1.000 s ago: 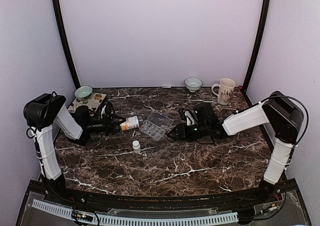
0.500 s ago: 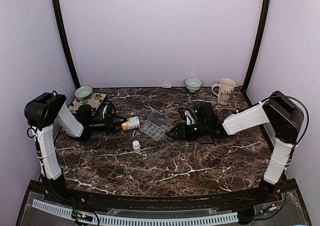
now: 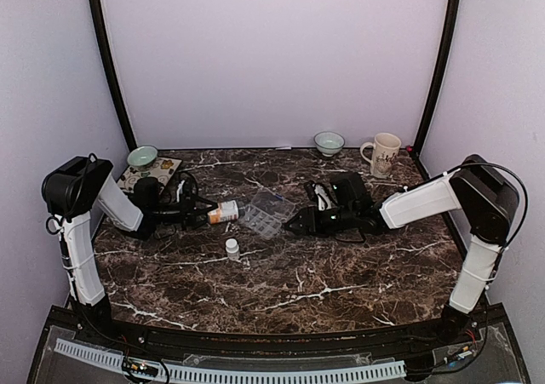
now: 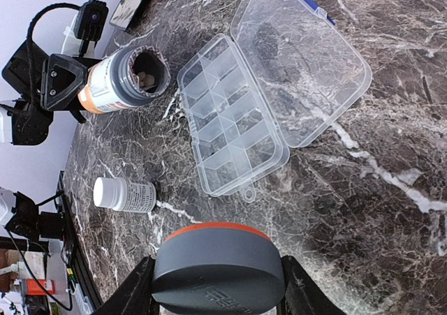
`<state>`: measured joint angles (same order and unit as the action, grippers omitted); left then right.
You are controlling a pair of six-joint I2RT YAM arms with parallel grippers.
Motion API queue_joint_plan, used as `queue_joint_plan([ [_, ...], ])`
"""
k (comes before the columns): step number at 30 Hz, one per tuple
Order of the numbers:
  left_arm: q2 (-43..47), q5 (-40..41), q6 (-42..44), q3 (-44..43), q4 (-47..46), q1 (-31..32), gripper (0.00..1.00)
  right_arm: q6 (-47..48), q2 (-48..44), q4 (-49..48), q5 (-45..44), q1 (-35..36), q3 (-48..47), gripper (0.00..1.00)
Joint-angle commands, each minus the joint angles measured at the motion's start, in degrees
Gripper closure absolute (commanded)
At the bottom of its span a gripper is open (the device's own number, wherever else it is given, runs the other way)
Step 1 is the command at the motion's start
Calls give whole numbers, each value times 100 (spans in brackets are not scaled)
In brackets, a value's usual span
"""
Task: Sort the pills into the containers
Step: Pour the pill into the compartment of the pill container.
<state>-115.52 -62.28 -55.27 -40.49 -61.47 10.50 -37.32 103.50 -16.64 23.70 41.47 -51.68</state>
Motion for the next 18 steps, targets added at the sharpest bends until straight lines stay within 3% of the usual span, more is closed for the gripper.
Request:
queue_joint_plan([
  [1, 77, -96, 314, -159, 286, 60, 95, 36, -146, -164, -11, -39, -106, 71],
  [18, 91, 21, 815, -419, 1083, 224, 95, 44, -186, -156, -11, -43, -74, 71],
])
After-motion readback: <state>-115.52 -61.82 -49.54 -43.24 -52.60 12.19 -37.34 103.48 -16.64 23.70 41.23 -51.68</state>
